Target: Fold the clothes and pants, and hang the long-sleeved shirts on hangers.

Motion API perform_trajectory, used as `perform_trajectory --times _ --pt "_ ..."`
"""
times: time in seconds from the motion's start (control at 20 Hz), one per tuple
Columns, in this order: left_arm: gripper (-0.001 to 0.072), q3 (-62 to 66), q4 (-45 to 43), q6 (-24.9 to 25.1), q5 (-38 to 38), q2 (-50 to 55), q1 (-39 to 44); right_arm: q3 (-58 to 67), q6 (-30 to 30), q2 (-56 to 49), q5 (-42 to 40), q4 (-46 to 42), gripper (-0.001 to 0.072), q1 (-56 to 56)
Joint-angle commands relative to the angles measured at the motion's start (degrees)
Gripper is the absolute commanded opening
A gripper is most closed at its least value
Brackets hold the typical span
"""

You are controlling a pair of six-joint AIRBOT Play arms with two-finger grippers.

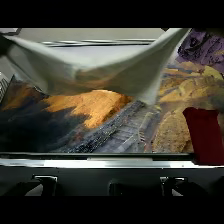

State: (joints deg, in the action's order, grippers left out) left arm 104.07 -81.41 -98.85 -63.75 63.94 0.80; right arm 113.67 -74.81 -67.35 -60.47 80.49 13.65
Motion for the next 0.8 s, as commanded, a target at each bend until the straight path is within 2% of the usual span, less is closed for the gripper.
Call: perform_trajectory --times 0.0,0.25,0.4,0.55,0.75 --pt "0.0021 11.54 -9.25 -0.24 -6.03 -5.84 -1.09 1.31 0.02 12.55 -1.66 0.66 0.0031 0.02" --pt "0.0022 11.52 -12.37 -0.22 -9.60 -16.39 -1.09 1.31 2.36 23.93 -9.29 1.36 0.0031 0.02" --pt "0.0022 11.43 -13.16 -0.26 -11.85 -17.92 -1.09 1.31 5.14 24.94 -11.28 1.31 0.0031 0.02" --pt "0.0022 6.97 -13.16 -1.55 -11.85 -16.26 -1.09 1.31 5.18 20.11 -14.23 -0.13 0.0032 0.02" --pt "0.0022 -2.38 -13.11 -1.49 -10.14 -7.87 -1.07 1.29 4.87 5.55 -17.73 -2.16 0.0032 0.02"
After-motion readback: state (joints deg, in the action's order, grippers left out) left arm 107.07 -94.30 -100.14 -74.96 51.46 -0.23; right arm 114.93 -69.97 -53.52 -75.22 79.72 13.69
